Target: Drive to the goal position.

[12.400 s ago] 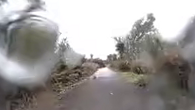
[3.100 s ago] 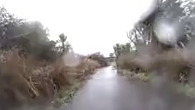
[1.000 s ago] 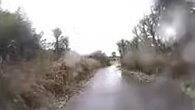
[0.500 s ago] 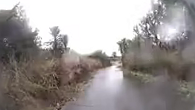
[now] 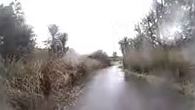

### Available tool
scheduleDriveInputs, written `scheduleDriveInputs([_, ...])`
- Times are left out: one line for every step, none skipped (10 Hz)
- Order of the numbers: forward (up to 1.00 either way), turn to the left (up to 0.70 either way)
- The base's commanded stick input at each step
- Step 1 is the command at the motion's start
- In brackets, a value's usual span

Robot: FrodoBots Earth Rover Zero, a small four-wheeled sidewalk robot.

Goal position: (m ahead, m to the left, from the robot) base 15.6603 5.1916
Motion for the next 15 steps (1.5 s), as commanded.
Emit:
scheduleDriveInputs([0.85,0.0])
scheduleDriveInputs([0.85,0.0])
scheduleDriveInputs([0.85,0.0])
scheduleDriveInputs([0.85,-0.2])
scheduleDriveInputs([0.85,-0.27])
scheduleDriveInputs([0.85,-0.08])
scheduleDriveInputs([0.85,0.0])
scheduleDriveInputs([0.85,0.0])
scheduleDriveInputs([0.85,0.0])
scheduleDriveInputs([0.85,0.0])
scheduleDriveInputs([0.85,0.0])
scheduleDriveInputs([0.85,0.0])
scheduleDriveInputs([0.85,0.0])
scheduleDriveInputs([0.85,0.0])
scheduleDriveInputs([0.85,0.0])
